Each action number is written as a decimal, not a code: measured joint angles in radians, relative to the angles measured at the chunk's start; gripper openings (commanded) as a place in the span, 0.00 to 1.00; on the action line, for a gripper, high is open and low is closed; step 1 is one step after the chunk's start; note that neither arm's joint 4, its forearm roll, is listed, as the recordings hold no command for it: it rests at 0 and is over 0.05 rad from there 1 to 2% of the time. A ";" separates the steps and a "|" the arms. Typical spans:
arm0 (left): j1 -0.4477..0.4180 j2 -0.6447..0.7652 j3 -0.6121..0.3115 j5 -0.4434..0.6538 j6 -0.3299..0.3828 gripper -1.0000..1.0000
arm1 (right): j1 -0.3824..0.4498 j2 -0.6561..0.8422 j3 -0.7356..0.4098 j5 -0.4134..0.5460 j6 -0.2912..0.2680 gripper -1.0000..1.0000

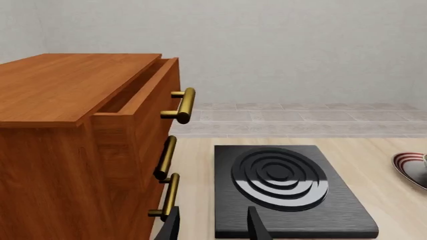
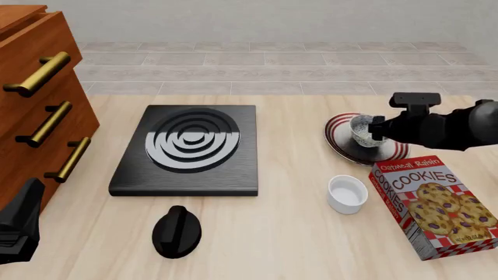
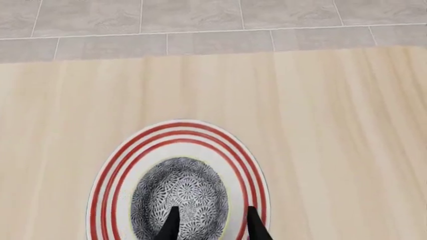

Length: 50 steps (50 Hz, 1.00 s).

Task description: Pick the akita bowl next to the ramekin and place it on the plate.

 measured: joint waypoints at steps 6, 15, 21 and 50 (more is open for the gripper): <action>0.000 0.000 0.000 0.000 0.000 1.00 | -0.002 -0.007 -0.004 0.005 -0.003 1.00; 0.000 0.000 0.000 0.000 0.000 1.00 | -0.006 -0.026 -0.007 0.015 -0.008 1.00; -0.001 0.000 0.000 0.000 0.000 1.00 | -0.009 -0.044 -0.009 0.025 -0.012 1.00; -0.001 0.000 0.000 0.000 0.000 1.00 | -0.021 -0.156 -0.004 0.078 -0.027 1.00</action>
